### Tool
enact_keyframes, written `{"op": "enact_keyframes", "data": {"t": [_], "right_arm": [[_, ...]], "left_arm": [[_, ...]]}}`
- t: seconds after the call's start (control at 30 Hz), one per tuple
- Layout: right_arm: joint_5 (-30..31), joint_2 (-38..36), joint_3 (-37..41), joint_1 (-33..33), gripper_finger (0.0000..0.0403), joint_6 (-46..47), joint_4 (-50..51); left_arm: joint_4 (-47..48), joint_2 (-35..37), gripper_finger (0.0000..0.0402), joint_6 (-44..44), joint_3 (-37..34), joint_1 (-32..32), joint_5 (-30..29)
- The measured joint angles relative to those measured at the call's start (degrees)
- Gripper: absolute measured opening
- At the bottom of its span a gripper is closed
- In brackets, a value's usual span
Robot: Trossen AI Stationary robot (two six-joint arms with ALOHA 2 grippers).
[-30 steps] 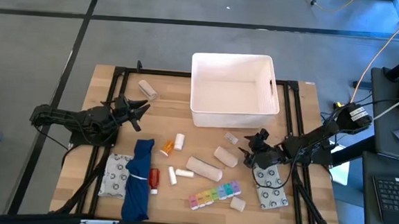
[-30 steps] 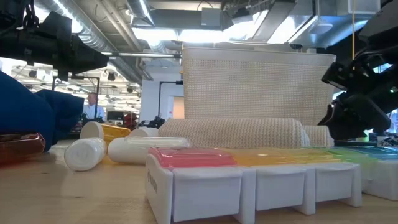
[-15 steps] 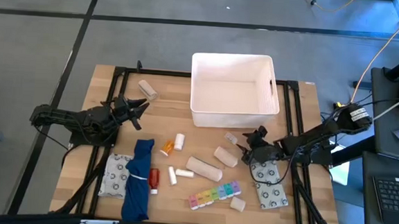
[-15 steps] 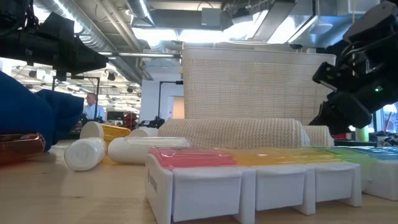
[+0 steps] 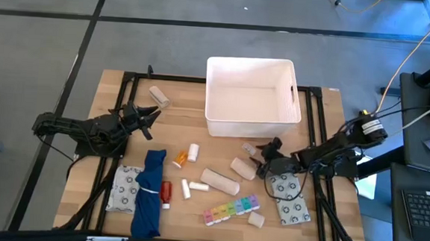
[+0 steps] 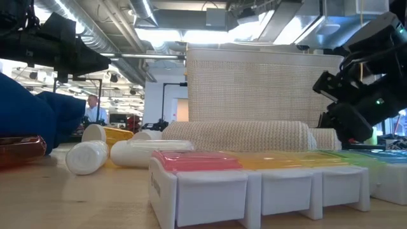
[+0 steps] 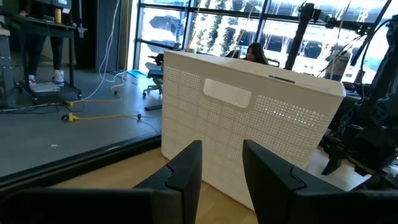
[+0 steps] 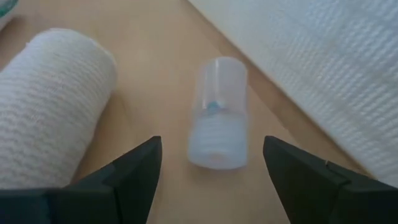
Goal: Pick & place medical supplies in basket/bin
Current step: Put the transparent pill bottle into the white container
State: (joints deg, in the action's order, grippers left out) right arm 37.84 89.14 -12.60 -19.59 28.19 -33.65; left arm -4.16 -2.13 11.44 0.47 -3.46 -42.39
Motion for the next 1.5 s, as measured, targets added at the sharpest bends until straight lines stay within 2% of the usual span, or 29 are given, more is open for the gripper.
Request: {"op": "enact_keyframes", "data": {"t": [0.23, 0.87, 1.07, 1.3, 1.5], "right_arm": [[0.0, 4.8, -1.6, 0.0, 0.027, 0.1, -2.6], [0.5, 7.2, -3.9, 0.0, 0.0142, -0.2, -2.6], [0.7, 6.6, -4.8, 0.0, 0.0138, -0.3, -2.0], [0.6, 0.1, -6.6, 0.0, 0.0138, -0.4, -1.5], [-1.3, -11.4, -10.5, 0.0, 0.014, -3.1, -0.9]], "left_arm": [[0.0, 0.0, 0.0111, -0.1, 0.0, 0.0, 0.0], [0.0, 0.0, 0.0111, -0.2, 0.0, 0.0, 0.0], [0.0, 0.0, 0.0111, -0.2, 0.0, 0.0, 0.0], [0.0, 0.0, 0.0111, -0.2, 0.0, 0.0, 0.0], [0.0, 0.0, 0.0111, -0.2, 0.0, 0.0, 0.0]]}}
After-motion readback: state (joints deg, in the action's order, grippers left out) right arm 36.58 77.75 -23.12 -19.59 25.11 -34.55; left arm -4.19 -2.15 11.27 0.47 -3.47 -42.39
